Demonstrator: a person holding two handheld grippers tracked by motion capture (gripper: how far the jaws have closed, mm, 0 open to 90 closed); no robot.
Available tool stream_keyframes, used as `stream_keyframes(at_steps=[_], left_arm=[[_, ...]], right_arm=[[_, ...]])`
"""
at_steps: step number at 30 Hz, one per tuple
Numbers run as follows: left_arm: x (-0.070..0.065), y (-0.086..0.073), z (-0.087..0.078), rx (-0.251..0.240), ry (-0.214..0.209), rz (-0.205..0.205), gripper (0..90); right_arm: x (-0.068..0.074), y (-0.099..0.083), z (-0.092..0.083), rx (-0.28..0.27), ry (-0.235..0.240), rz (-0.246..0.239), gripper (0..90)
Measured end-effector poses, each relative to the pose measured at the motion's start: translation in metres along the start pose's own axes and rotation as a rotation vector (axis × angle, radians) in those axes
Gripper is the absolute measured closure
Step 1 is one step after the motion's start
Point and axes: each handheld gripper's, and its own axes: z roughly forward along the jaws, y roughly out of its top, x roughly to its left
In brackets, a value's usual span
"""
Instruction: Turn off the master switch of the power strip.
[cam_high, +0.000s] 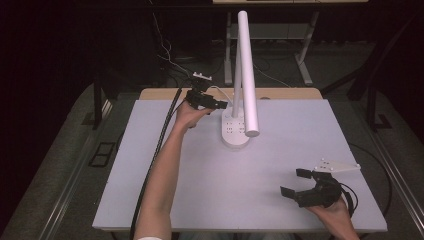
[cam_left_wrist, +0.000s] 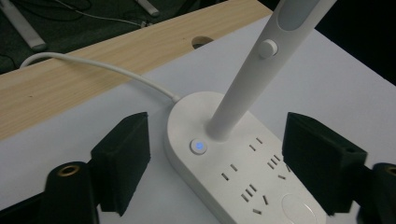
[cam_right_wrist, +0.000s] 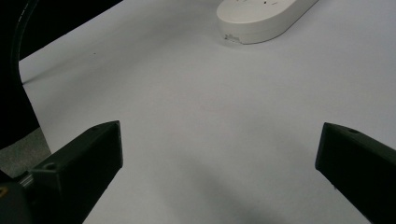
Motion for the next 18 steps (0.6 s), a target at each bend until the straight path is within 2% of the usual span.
stream_keyframes(at_steps=[4,9,10,18], left_arm=[[0.003,-0.001,0.004,0.000,0.001,-0.008,30.6],[0.004,-0.004,0.011,-0.034,0.001,-0.054,38.0],[0.006,-0.004,0.011,-0.011,0.001,-0.037,38.7],[0.007,-0.011,0.025,-0.028,-0.016,-0.110,52.5]], right_arm=[[0.000,0.000,0.000,0.000,-0.002,0.002,0.0],[0.000,0.000,0.000,-0.001,-0.004,0.003,0.0],[0.000,0.000,0.000,-0.001,-0.004,0.003,0.0],[0.000,0.000,0.000,-0.002,-0.002,0.002,0.0]])
